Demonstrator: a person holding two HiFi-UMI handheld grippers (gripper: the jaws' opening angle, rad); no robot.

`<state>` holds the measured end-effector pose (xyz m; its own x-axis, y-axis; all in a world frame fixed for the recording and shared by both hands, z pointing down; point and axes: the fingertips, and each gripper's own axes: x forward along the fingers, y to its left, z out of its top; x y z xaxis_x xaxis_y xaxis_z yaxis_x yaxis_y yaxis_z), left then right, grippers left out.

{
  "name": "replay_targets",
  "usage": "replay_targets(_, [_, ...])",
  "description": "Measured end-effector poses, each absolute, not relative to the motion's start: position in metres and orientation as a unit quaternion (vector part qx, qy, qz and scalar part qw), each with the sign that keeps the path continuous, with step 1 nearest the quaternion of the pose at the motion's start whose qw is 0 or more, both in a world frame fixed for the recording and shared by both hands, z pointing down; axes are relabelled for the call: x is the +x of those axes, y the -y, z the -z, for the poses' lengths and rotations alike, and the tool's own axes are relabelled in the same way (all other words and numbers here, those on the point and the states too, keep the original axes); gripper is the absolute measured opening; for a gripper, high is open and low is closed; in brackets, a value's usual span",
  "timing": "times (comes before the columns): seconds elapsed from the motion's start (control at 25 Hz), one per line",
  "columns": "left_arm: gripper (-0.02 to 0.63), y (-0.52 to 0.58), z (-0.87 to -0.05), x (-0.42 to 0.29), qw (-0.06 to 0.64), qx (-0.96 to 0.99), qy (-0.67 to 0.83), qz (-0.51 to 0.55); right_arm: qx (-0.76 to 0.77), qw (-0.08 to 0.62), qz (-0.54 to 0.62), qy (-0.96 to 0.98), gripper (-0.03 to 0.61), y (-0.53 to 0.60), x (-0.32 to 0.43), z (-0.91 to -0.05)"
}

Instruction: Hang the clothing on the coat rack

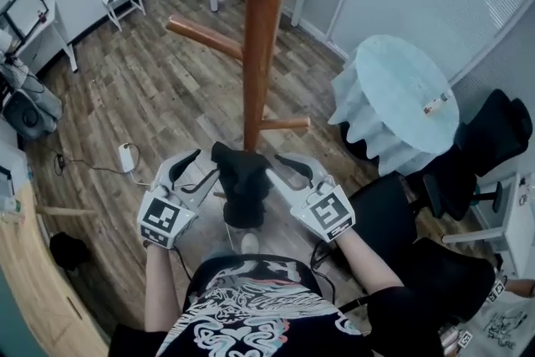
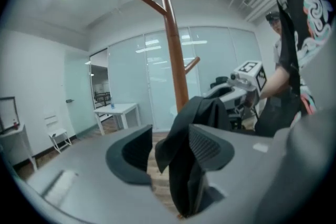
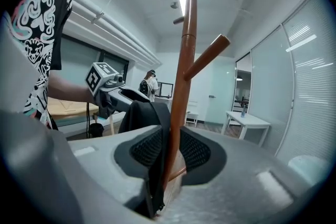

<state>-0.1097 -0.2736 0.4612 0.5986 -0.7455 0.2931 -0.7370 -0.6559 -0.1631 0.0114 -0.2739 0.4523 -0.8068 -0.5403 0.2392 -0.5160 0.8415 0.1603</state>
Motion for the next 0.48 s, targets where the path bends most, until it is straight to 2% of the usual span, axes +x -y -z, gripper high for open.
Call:
replay_targets(0.08, [0.203, 0.274, -0.448, -0.122, 0.015, -0.886, -0.444, 0.133, 0.29, 0.136, 0.052, 0.946, 0.095, 0.272, 0.013, -0.449])
replay_targets(0.16, [0.029, 0.273, -0.439, -0.13, 0.028, -0.875, -0.469, 0.117, 0.302, 0.133, 0.055, 0.942, 0.095, 0.27, 0.015, -0.445])
replay_targets(0.2, [-0.011, 0.271, -0.437, -0.132, 0.029, -0.872, -0.476, 0.114, 0.307, 0.13, 0.058, 0.941, 0.094, 0.267, 0.015, -0.443])
replay_targets(0.28, [-0.011, 0.266, -0.44, -0.133, 0.023, -0.871, -0.476, 0.119, 0.317, 0.124, 0.063, 0.938, 0.08, 0.261, 0.016, -0.439])
replay_targets(0.32, [-0.011, 0.263, -0.443, -0.134, 0.02, -0.871, -0.475, 0.125, 0.324, 0.122, 0.064, 0.936, 0.033, 0.258, 0.016, -0.436])
replay_targets(0.48, [-0.011, 0.248, -0.451, -0.133, 0.009, -0.872, -0.469, 0.142, 0.353, 0.11, 0.059, 0.927, 0.008, 0.246, 0.022, -0.429])
